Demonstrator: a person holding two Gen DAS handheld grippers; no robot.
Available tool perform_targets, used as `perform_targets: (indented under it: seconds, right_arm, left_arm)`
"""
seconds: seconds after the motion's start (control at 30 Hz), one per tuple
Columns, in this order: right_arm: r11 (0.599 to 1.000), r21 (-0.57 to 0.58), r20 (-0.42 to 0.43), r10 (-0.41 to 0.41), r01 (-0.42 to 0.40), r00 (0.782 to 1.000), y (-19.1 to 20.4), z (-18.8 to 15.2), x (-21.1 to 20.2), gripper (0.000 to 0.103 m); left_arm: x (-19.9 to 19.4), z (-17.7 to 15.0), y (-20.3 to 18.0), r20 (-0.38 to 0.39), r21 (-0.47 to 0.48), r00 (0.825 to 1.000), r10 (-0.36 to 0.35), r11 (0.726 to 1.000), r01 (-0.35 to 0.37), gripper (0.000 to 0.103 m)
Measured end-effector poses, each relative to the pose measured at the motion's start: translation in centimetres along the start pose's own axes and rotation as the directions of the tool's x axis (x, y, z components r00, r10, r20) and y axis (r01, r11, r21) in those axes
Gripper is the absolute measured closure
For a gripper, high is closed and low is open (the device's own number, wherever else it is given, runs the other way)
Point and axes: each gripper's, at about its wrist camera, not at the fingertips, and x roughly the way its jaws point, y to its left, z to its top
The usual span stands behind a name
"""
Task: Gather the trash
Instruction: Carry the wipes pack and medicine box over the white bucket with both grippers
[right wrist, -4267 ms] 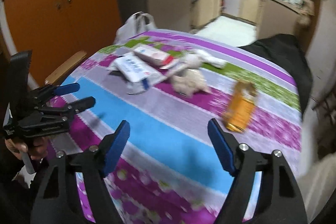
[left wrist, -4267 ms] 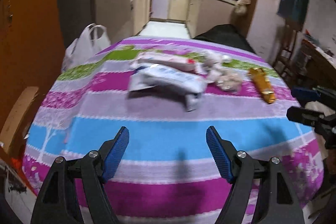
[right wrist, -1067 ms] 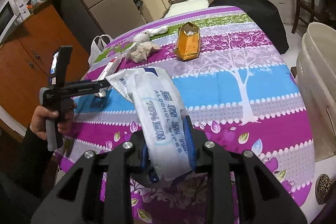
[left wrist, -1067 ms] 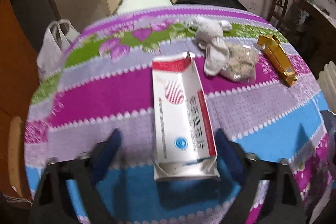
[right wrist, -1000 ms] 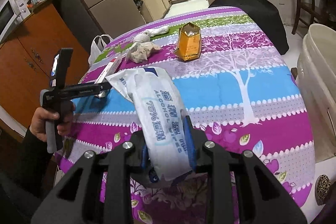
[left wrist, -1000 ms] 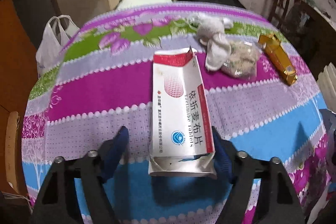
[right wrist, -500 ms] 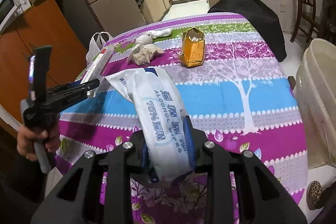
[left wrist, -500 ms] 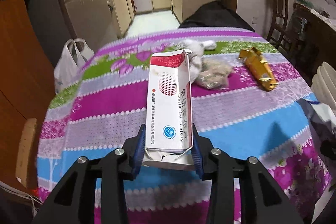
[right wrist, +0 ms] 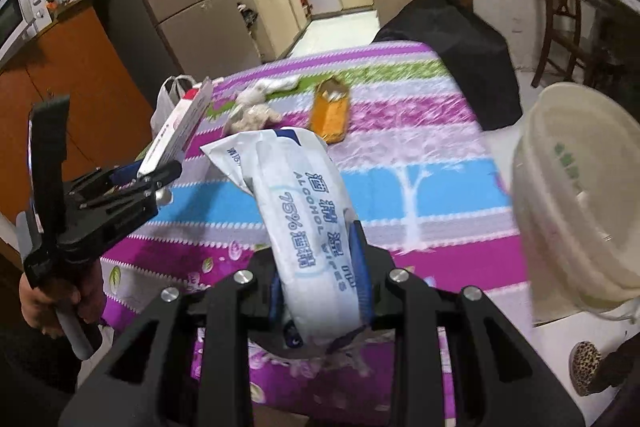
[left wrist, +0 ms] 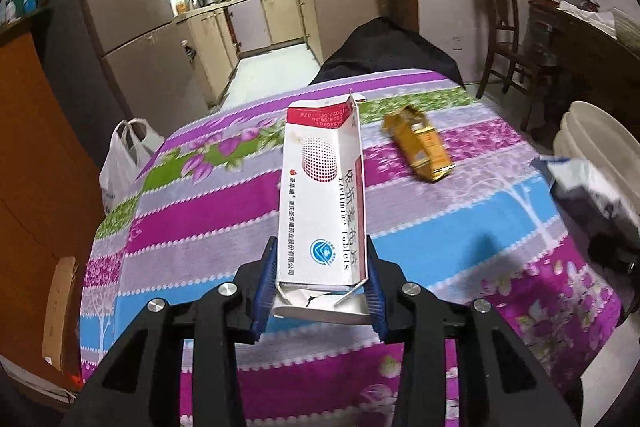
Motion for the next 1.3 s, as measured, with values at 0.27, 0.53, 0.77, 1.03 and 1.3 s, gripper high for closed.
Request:
perform_targets:
  seconds: [0.27, 0.53, 0.77, 1.03, 1.3]
  right_arm:
    - [0.999, 0.019, 0.068, -0.051, 0.049, 0.996, -3.1, 1.2, -4.0, 0.076]
    - [0.991, 0.077, 0.107, -0.119, 0.111, 0.987, -7.3, 2.0, -7.7, 0.076]
    - [0.970, 0.128, 0.108, -0.220, 0.206, 0.969, -11.8, 2.7, -11.0, 0.076]
    - [0.935, 0.187, 0.092, -0.321, 0.300, 0.943, -16.9, 2.8, -13.9, 0.076]
    - [0.893, 0.252, 0.016, -0.390, 0.374, 0.921, -22.0, 2.7, -13.3, 0.076]
  left_arm:
    - [-1.7, 1.8, -3.9, 0.034, 0.064, 0.999, -0.042, 0.997, 0.039, 0.063]
    - [-2.9, 4.2, -8.6, 0.063, 0.141, 0.993, -0.102, 0.986, 0.093, 0.063]
    - [-4.0, 6.8, -14.4, 0.088, 0.223, 0.978, -0.192, 0.960, 0.168, 0.063]
    - [-3.9, 9.1, -21.1, 0.062, 0.287, 0.955, -0.291, 0.921, 0.263, 0.063]
    - [-2.6, 11.6, -27.3, -0.017, 0.331, 0.920, -0.390, 0.867, 0.374, 0.063]
